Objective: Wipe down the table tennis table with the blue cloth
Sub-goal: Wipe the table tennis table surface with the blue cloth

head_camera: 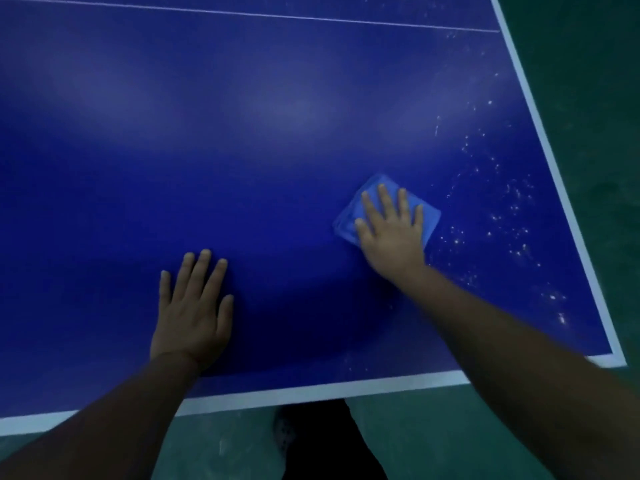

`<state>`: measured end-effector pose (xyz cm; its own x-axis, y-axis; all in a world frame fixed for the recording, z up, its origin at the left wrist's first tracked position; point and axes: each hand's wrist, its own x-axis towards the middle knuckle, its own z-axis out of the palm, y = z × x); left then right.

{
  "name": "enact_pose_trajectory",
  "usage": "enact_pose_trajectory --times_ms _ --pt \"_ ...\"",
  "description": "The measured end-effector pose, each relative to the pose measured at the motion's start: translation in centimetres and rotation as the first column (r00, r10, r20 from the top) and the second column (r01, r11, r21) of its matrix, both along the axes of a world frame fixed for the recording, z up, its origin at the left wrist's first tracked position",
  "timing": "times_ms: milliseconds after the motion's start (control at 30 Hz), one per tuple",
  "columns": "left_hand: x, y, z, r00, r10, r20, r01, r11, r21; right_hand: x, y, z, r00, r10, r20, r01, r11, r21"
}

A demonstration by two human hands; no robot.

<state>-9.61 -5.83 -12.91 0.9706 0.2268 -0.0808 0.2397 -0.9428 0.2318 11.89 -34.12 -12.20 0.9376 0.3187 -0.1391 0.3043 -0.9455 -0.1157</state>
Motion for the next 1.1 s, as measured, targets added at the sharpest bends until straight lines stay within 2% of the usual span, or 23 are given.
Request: enact_pose_trajectory --times_ms 67,133,167,200,233,367,433,467,500,600,667,700,733,833,900,933,1033,1067,1100 --pt "-0.1 0.0 -0.1 1.000 0.002 -0.010 -0.002 1.000 -0.001 -6.7 1.8 -0.4 0.977 0.209 0.034 -0.211 0.976 0.057" --pt "0.1 0.0 -0.1 1.000 0.015 -0.015 -0.015 1.000 -0.008 -12.4 1.5 -0.6 0.881 0.473 0.008 -0.473 0.880 0.044" --pt "0.2 0.0 -0.1 1.000 0.017 -0.020 -0.018 1.000 -0.012 -12.9 0.8 -0.6 0.837 0.548 -0.003 -0.547 0.836 0.037" --pt "0.2 -0.1 -0.1 1.000 0.016 -0.021 -0.016 1.000 -0.017 -12.1 0.1 -0.5 0.821 0.571 -0.010 -0.570 0.821 0.037" --pt "0.1 -0.1 0.0 1.000 0.015 -0.019 -0.015 1.000 -0.024 -10.8 -0.2 -0.5 0.842 0.539 0.003 -0.539 0.842 0.031" --pt "0.1 -0.1 0.3 1.000 0.019 -0.014 -0.020 0.998 -0.053 -6.0 0.6 0.1 0.959 0.283 -0.002 -0.283 0.959 0.009" --pt "0.2 -0.1 0.2 1.000 0.016 -0.015 -0.017 0.998 -0.057 -6.7 2.9 0.2 0.957 0.290 -0.014 -0.290 0.957 0.009" --pt "0.1 0.0 0.2 1.000 0.018 -0.015 -0.018 0.998 -0.059 -7.9 3.9 0.2 0.933 0.360 -0.012 -0.360 0.933 0.012" --pt "0.0 -0.1 0.2 1.000 0.018 -0.015 -0.019 0.998 -0.059 -9.5 4.4 0.1 0.884 0.468 -0.007 -0.468 0.884 0.020" --pt "0.0 -0.2 0.2 1.000 0.017 -0.020 -0.018 0.998 -0.053 -14.4 2.2 -0.3 0.625 0.781 0.018 -0.781 0.625 -0.002" --pt "0.0 -0.1 0.2 1.000 0.010 -0.019 -0.011 0.999 -0.053 -14.1 -0.5 -0.1 0.500 0.866 0.012 -0.866 0.500 0.007" --pt "0.0 -0.1 0.2 1.000 0.007 -0.020 -0.009 0.999 -0.054 -13.0 -1.1 0.1 0.476 0.879 0.013 -0.879 0.476 -0.006" --pt "-0.1 -0.1 0.3 1.000 0.008 -0.017 -0.008 0.998 -0.055 -11.8 -0.9 0.3 0.488 0.873 0.011 -0.872 0.488 -0.027" --pt "-0.2 0.0 0.4 1.000 0.001 -0.002 -0.001 0.998 -0.071 -9.5 2.7 0.6 0.658 0.753 -0.010 -0.753 0.658 -0.024" --pt "-0.1 0.0 0.4 1.000 0.000 0.000 0.000 0.997 -0.078 -10.4 5.0 0.6 0.722 0.692 0.008 -0.692 0.722 0.005" --pt "-0.1 0.0 0.4 1.000 0.000 -0.003 -0.001 0.997 -0.076 -11.3 5.1 0.4 0.713 0.701 0.017 -0.701 0.713 0.009" --pt "-0.1 0.1 0.4 1.000 0.010 -0.014 -0.011 0.997 -0.083 -13.9 -0.5 0.2 0.586 0.810 -0.006 -0.809 0.585 -0.055" --pt "-0.1 0.1 0.4 1.000 0.010 -0.017 -0.011 0.996 -0.088 -14.2 -3.7 0.2 0.572 0.819 -0.032 -0.819 0.569 -0.075" --pt "-0.1 0.1 0.5 1.000 0.010 -0.020 -0.012 0.996 -0.091 -14.2 -6.9 0.3 0.597 0.800 -0.058 -0.801 0.591 -0.093"
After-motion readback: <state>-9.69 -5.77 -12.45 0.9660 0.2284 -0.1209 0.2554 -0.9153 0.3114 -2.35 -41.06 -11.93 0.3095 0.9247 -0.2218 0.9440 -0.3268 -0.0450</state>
